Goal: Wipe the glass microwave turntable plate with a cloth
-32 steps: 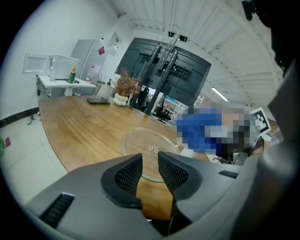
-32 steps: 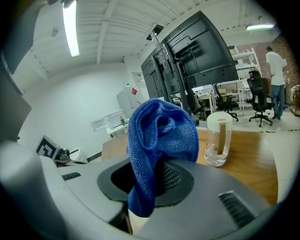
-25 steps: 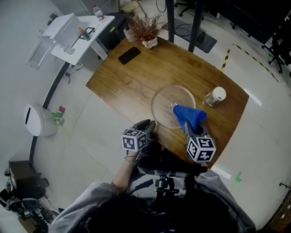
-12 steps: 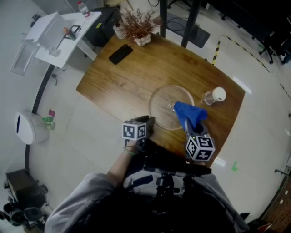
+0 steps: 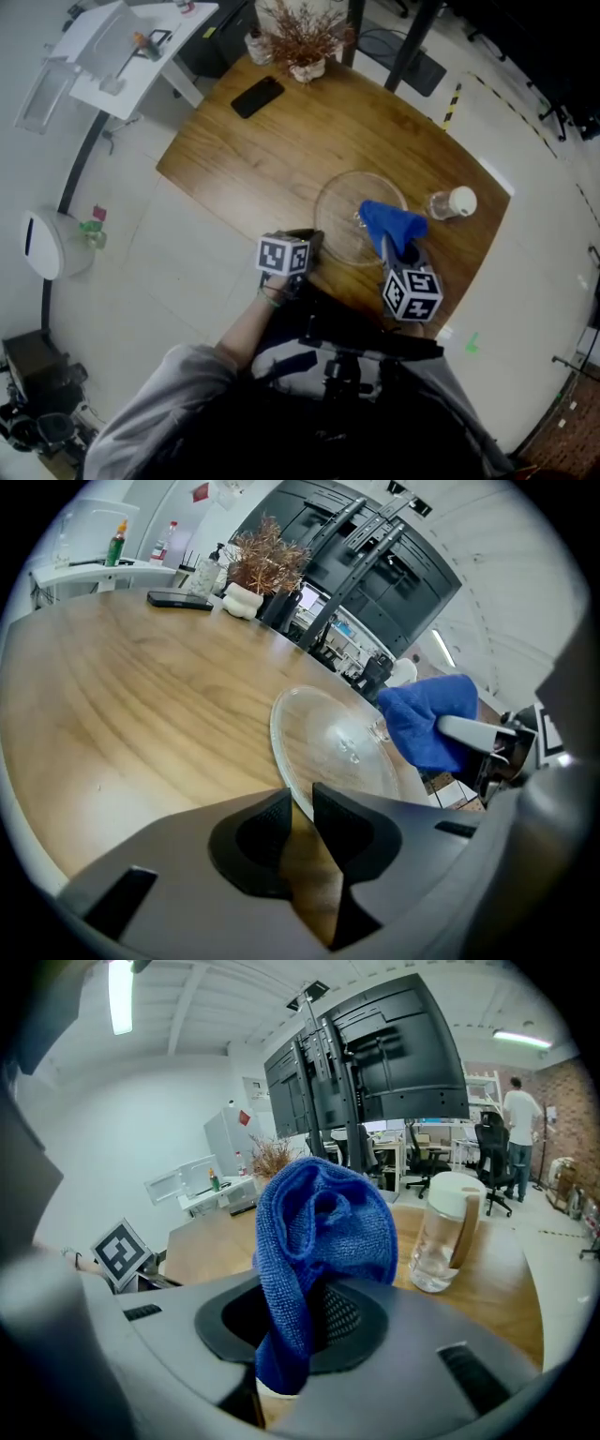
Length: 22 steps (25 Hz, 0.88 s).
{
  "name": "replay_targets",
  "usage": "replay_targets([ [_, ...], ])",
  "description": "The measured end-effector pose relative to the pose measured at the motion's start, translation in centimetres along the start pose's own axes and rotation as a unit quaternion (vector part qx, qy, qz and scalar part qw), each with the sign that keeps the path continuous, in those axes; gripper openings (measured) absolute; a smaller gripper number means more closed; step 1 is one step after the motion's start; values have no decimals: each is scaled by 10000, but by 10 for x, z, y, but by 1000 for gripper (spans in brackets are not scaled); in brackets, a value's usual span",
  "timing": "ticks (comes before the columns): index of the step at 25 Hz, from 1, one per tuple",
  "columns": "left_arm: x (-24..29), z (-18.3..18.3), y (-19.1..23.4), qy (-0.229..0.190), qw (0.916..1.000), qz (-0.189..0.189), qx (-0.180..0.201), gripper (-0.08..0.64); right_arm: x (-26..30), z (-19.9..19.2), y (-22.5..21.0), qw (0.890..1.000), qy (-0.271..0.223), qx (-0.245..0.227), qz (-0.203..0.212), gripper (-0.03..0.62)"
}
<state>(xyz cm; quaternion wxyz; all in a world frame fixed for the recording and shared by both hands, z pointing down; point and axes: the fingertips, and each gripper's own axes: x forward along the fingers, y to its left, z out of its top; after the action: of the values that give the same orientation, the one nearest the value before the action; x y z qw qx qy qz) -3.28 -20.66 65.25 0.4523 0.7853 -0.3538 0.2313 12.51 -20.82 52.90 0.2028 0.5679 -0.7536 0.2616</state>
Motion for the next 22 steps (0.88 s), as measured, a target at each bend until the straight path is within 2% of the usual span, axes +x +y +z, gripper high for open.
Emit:
replay_targets([
  [6, 0, -1, -1, -16, 10000, 28, 11, 64, 54, 20, 23, 9948, 70, -988, 217, 89],
  [10, -1, 1, -1, -29, 10000, -1, 5, 64, 93, 33, 39, 9884, 255, -1474, 264, 89],
  [16, 0, 1, -1, -33, 10000, 9, 24, 64, 119, 6, 57, 9810, 793, -1744, 322, 89],
  [19, 0, 2, 0, -41, 10000, 14, 44, 64, 109, -12, 66, 9791, 901, -1789, 364, 89],
  [22, -1, 2, 1, -46, 10000, 31, 59, 64, 91, -29, 74, 9809, 970, -1628, 449, 89],
])
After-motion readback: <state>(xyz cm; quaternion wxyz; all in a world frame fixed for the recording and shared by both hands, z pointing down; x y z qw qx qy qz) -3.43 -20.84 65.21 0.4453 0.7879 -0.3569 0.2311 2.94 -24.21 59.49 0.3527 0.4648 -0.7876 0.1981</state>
